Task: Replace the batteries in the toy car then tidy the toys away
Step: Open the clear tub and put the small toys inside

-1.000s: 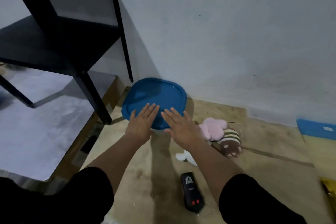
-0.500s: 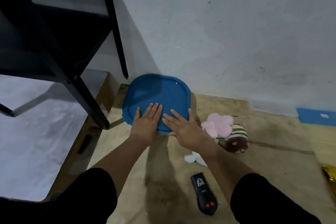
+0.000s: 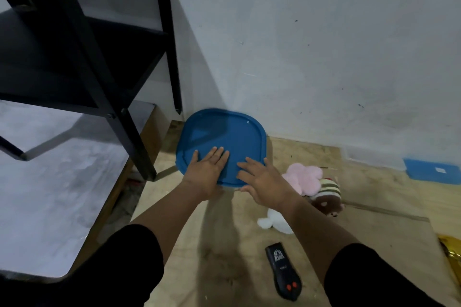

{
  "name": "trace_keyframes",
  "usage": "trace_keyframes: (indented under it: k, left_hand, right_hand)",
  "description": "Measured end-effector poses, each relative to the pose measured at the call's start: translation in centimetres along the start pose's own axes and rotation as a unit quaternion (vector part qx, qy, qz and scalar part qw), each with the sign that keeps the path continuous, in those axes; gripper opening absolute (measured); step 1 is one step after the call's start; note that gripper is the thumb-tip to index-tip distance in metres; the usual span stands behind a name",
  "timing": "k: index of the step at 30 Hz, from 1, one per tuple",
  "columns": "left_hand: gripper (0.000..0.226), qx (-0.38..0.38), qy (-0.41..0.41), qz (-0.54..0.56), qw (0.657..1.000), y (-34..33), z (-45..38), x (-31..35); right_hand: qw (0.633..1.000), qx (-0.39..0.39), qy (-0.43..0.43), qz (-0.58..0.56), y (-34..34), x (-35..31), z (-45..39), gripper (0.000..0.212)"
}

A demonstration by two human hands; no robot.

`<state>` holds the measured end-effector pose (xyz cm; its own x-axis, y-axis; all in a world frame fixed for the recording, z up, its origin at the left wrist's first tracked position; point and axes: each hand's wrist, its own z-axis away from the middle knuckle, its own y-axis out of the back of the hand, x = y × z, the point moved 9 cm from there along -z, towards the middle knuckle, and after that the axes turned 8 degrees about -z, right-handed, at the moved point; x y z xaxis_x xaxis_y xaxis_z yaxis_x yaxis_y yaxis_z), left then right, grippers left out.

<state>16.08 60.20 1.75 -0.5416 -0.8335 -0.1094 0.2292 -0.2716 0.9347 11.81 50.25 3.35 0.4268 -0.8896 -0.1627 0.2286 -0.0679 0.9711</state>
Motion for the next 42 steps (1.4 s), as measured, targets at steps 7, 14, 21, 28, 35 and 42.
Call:
trace_keyframes:
  k: [7, 14, 21, 28, 35, 42]
  left_hand:
    - [0.085, 0.042, 0.02, -0.082, 0.996, 0.9, 0.6, 1.1]
    - [0.091, 0.067, 0.01, -0.047, 0.997, 1.7, 1.5, 0.7]
    - [0.107, 0.099, -0.053, -0.054, 0.992, 3.0, 2.9, -0.3]
    - [0.116, 0.117, -0.064, -0.036, 0.99, 4.3, 8.3, 1.0]
    - [0.069, 0.109, -0.036, -0.01, 0.993, 1.1, 17.5, 5.0]
    - [0.057, 0.111, -0.044, 0.046, 0.992, -5.0, 25.1, 9.0]
  right_hand:
    - [0.996, -0.017, -0.046, -0.07, 0.2, -0.5, -0.2, 0.04]
    - [0.962, 0.005, -0.125, -0.242, 1.5, 0.1, 0.3, 0.048]
    - [0.968, 0.057, -0.105, -0.219, 3.9, -0.6, 1.4, 0.053]
    - [0.98, 0.084, -0.09, -0.155, 5.2, -3.5, 5.0, 0.062]
    - [0.977, 0.077, -0.05, -0.191, 1.6, -9.0, 11.8, 0.059]
    - [0.977, 0.01, -0.043, -0.21, -5.5, -14.1, 17.8, 0.059]
